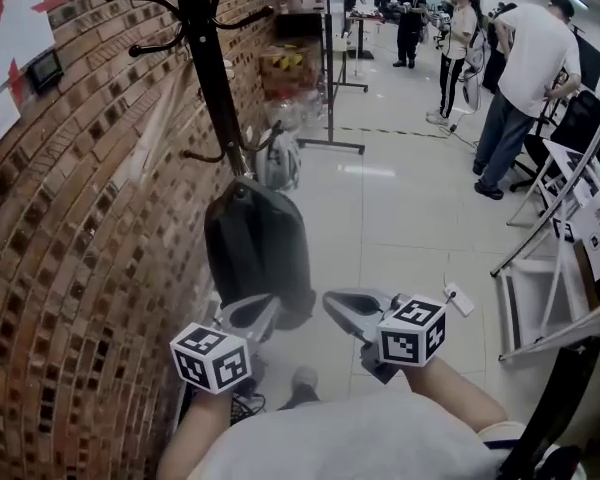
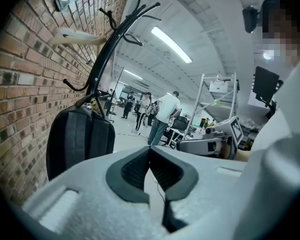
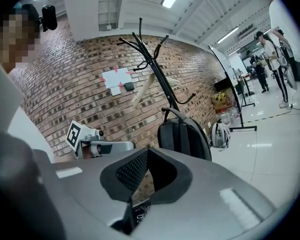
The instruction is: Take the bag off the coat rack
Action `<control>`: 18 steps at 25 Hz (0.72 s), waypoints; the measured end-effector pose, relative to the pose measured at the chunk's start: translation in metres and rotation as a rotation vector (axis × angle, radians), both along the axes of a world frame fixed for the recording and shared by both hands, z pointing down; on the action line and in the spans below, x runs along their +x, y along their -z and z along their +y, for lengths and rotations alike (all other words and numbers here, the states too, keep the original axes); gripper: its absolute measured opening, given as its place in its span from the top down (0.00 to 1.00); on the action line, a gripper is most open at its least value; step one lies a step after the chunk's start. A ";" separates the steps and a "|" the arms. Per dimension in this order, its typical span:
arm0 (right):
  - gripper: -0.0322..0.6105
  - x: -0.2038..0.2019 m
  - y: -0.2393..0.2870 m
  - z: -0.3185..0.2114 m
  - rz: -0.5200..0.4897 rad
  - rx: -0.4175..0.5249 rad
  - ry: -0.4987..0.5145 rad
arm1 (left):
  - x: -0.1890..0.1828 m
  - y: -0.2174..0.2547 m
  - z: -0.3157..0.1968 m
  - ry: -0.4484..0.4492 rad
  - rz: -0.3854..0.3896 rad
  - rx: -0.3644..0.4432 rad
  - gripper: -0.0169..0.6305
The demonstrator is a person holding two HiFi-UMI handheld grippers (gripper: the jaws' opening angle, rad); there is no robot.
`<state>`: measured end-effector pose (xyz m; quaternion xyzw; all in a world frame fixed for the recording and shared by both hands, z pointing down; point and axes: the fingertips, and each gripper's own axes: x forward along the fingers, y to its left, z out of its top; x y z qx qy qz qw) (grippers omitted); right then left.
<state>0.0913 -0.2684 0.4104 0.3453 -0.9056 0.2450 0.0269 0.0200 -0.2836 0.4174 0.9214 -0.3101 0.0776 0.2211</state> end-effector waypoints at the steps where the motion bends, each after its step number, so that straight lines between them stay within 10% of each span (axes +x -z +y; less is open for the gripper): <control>1: 0.95 -0.003 -0.001 -0.015 0.004 -0.001 -0.009 | -0.006 -0.003 -0.015 0.003 0.001 -0.008 0.97; 7: 0.87 -0.027 -0.012 -0.084 0.050 -0.006 0.006 | -0.046 -0.007 -0.090 0.063 -0.023 0.041 0.97; 18: 0.39 -0.039 -0.045 -0.200 0.142 0.008 -0.044 | -0.120 -0.036 -0.201 0.177 -0.092 0.075 0.43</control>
